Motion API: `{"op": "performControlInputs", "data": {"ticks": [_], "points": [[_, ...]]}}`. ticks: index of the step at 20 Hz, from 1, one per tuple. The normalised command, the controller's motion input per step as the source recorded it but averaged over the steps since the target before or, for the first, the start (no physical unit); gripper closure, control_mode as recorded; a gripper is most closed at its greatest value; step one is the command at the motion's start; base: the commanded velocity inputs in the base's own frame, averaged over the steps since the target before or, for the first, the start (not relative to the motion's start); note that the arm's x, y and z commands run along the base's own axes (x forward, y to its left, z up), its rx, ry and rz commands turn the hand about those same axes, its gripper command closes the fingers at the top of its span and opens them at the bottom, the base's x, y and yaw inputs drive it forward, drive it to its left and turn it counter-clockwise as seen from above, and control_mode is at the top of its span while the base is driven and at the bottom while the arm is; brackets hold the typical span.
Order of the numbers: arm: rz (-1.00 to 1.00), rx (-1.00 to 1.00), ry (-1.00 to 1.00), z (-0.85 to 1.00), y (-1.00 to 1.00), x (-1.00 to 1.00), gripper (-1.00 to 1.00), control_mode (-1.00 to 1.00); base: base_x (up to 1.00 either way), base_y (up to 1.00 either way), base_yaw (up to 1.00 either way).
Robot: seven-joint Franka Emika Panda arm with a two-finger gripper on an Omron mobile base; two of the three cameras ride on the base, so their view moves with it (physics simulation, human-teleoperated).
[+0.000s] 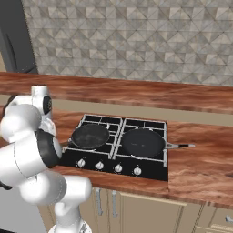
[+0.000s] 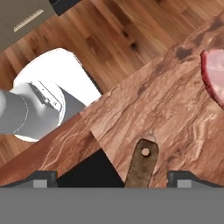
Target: Place both pans onto different burners. Then place the lemon wedge and the steak on different pans.
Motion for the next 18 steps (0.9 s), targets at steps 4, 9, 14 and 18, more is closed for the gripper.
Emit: {"op": "performControlInputs", "data": {"ticks": [4, 9, 14, 18], "points": [[0.09, 0.01, 0.0, 0.28, 0.2, -0.25, -1.0, -1.0, 0.0, 0.0, 0.0], [0.13, 0.0, 0.0, 0.12, 0.4, -0.26, -1.0, -1.0, 0.0, 0.0, 0.0], [0.18, 0.0, 0.0, 0.01, 0.42, -0.13, -1.0, -1.0, 0.0, 0.0, 0.0], [0.22, 0.0, 0.0, 0.0, 0.39, 0.0, -1.0, -1.0, 0.0, 0.0, 0.0]]}}
